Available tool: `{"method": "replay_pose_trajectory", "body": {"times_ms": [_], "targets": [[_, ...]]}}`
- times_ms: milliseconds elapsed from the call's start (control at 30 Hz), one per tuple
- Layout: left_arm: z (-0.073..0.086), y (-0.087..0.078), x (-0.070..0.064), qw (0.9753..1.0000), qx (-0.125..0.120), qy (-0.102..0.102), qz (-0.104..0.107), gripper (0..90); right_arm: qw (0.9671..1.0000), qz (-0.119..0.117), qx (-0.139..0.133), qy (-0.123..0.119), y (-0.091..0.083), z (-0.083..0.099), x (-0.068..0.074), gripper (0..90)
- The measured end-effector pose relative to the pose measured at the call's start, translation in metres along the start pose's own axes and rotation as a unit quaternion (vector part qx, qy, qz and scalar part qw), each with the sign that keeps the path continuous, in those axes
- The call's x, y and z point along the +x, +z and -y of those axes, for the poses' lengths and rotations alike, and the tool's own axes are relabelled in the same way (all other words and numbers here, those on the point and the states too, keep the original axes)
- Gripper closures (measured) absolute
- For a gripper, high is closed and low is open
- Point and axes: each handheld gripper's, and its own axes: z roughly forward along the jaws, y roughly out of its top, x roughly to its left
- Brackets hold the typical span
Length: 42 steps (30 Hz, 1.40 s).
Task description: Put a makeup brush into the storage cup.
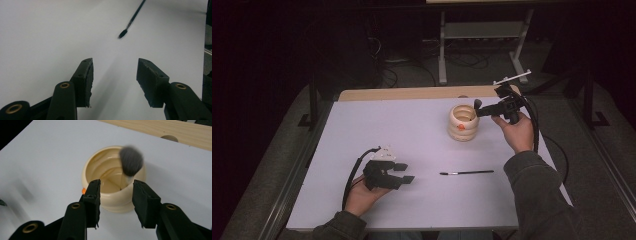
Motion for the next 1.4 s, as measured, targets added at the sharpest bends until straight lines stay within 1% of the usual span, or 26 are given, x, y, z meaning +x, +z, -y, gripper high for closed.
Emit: {"method": "replay_pose_trajectory", "body": {"times_ms": [167,333,567,633,700,767,1033,1067,1133,1333,1367,1400], "targets": [[0.000,0.000,0.000,1.0000,-0.001,0.003,-0.001,46.9,1.0000,-0.003,-0.006,-0.004,-0.004,0.008,-0.002,54.7],[0.000,0.000,0.000,1.0000,0.000,0.004,-0.002,46.7,0.9999,-0.005,-0.003,-0.014,-0.006,0.015,-0.001,53.3],[0.000,0.000,0.000,1.0000,0.000,0.006,-0.002,46.6,0.9998,-0.008,-0.005,-0.019,-0.009,0.023,-0.003,52.0],[0.000,-0.001,0.001,1.0000,0.001,0.003,-0.001,46.5,0.9997,-0.005,0.004,-0.025,-0.011,0.026,-0.004,50.6],[0.000,-0.001,0.001,1.0000,0.002,0.003,-0.001,46.5,0.9996,-0.005,0.007,-0.027,-0.011,0.026,-0.004,50.4],[0.001,-0.001,0.000,1.0000,0.002,0.004,-0.003,46.5,0.9996,-0.006,0.003,-0.027,-0.012,0.029,-0.006,50.2],[0.000,-0.001,0.000,1.0000,0.001,0.004,-0.004,46.5,0.9994,-0.013,0.004,-0.033,-0.013,0.039,-0.006,48.7],[0.000,-0.001,0.000,1.0000,0.001,0.004,-0.004,46.5,0.9993,-0.013,0.002,-0.036,-0.013,0.041,-0.006,48.3],[0.000,-0.001,0.000,1.0000,0.001,0.002,-0.004,46.5,0.9993,-0.014,0.002,-0.035,-0.015,0.042,-0.006,47.0],[0.000,-0.002,0.001,1.0000,0.000,0.005,-0.005,46.5,0.9992,-0.017,-0.003,-0.037,-0.018,0.048,-0.004,43.6],[0.000,-0.002,0.001,1.0000,0.001,0.005,-0.005,46.5,0.9989,-0.018,-0.002,-0.043,-0.017,0.050,-0.003,42.5],[0.000,-0.002,0.001,1.0000,0.001,0.005,-0.005,46.5,0.9989,-0.018,-0.002,-0.043,-0.017,0.050,-0.003,42.5]]}}
